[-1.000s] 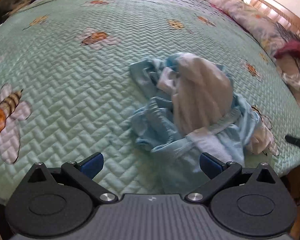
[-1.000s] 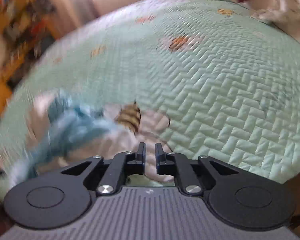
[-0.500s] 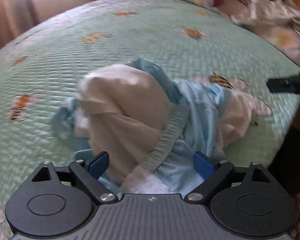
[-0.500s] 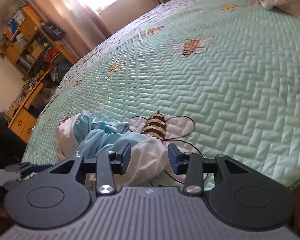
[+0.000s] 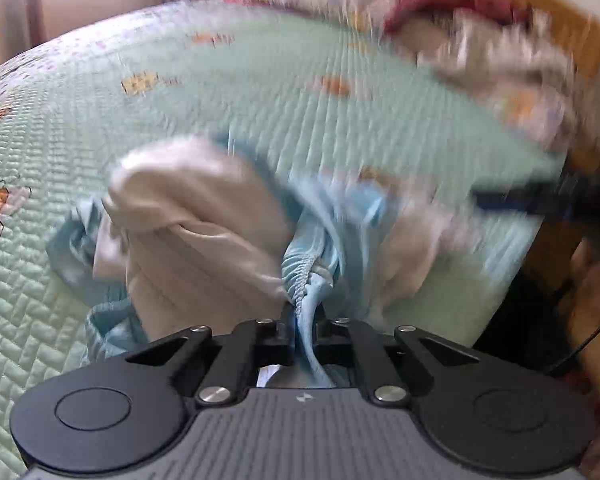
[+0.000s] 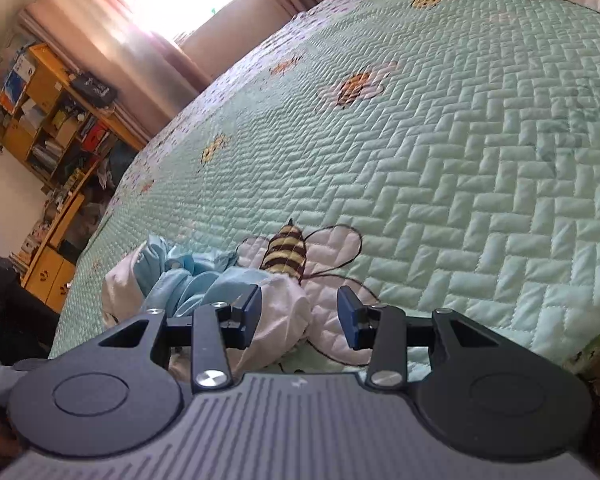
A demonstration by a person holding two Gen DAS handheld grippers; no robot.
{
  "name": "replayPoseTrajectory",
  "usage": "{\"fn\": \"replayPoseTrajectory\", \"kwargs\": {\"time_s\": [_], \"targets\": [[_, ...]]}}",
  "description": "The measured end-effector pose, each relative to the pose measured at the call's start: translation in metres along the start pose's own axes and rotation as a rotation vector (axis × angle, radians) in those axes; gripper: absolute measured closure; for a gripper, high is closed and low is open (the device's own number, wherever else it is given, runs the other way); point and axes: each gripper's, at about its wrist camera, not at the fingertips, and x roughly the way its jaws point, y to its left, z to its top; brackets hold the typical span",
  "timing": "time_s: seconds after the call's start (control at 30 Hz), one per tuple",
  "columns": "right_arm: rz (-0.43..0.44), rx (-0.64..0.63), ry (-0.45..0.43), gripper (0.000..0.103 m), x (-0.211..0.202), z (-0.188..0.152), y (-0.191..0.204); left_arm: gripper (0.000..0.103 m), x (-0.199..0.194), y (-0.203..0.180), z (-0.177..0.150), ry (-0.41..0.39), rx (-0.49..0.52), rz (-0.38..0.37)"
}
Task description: Fold clothes
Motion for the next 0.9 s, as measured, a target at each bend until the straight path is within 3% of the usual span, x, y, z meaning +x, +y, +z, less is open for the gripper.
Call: {"fn": "replayPoseTrajectory", "kwargs": {"time_s": [0.1,0.2,0.23,0.3,0.37,0.43,0.5,0.57,0.63,0.73,0.83,0.9], "targets": [[0.004,0.032,-0.028,0.059,-0.004,0.003,-0.006,0.097,-0.048,-0.003,0.047,-0.180,-0.067,0.022],[0.016,0.068,-0.058,0.059,-0.013,0.006,-0.012,0.097,-0.133,-0.001,0.105,-0.473,-0.087,0.104],[0.018,0.070,-0.070,0.059,-0.015,0.007,-0.013,0.103,-0.168,-0.001,0.119,-0.589,-0.086,0.153],[0.022,0.070,-0.097,0.059,-0.020,0.010,-0.014,0.103,-0.234,-0.002,0.130,-0.819,-0.101,0.262],[0.029,0.067,-0.106,0.059,-0.021,0.010,-0.014,0.103,-0.278,0.001,0.128,-0.915,-0.131,0.325],[0.040,0.063,-0.102,0.059,-0.018,0.010,-0.013,0.099,-0.290,0.004,0.116,-0.879,-0.127,0.375],[0.068,0.051,-0.063,0.058,-0.007,0.007,-0.008,0.091,-0.277,0.012,0.097,-0.780,-0.140,0.407],[0.077,0.031,-0.012,0.056,0.005,0.003,0.000,0.082,-0.244,0.023,0.073,-0.644,-0.177,0.381],[0.083,-0.002,0.032,0.055,0.015,-0.002,0.010,0.065,-0.200,0.036,0.047,-0.494,-0.222,0.359],[0.085,-0.048,0.049,0.052,0.017,-0.009,0.026,0.048,-0.140,0.056,0.004,-0.291,-0.277,0.299],[0.083,-0.040,0.047,0.050,0.014,-0.011,0.029,0.032,-0.083,0.059,-0.020,-0.151,-0.299,0.251],[0.070,-0.025,0.044,0.049,0.012,-0.010,0.027,0.030,-0.052,0.058,-0.025,-0.084,-0.262,0.239]]}}
